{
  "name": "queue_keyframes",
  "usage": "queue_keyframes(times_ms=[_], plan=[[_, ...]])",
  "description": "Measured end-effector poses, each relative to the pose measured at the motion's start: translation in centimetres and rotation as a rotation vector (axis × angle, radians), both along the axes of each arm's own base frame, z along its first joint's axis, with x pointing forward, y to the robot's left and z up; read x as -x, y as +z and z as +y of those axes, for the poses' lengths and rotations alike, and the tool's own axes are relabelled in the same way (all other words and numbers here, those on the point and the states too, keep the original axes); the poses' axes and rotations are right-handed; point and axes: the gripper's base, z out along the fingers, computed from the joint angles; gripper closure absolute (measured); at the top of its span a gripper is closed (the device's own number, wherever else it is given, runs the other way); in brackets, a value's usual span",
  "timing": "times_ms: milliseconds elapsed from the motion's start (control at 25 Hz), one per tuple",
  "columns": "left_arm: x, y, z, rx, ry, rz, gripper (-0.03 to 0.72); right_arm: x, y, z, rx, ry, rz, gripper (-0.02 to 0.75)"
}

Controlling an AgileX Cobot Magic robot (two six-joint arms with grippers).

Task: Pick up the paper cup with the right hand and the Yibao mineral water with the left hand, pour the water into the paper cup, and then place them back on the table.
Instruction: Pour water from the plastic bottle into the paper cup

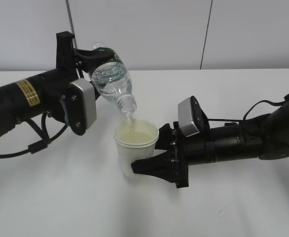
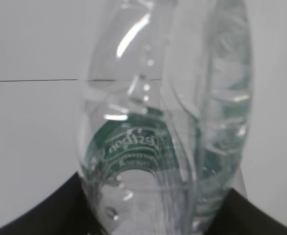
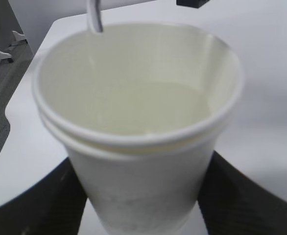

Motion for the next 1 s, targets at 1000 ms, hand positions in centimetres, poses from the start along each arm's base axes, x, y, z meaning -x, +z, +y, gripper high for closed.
queue_keyframes(times_ms=[1000], plan=[[0.2, -1.3, -0.5, 0.67, 0.157, 0.894, 0.314, 0.0, 1.4, 0.0, 0.002, 0.018, -0.084, 0.227]])
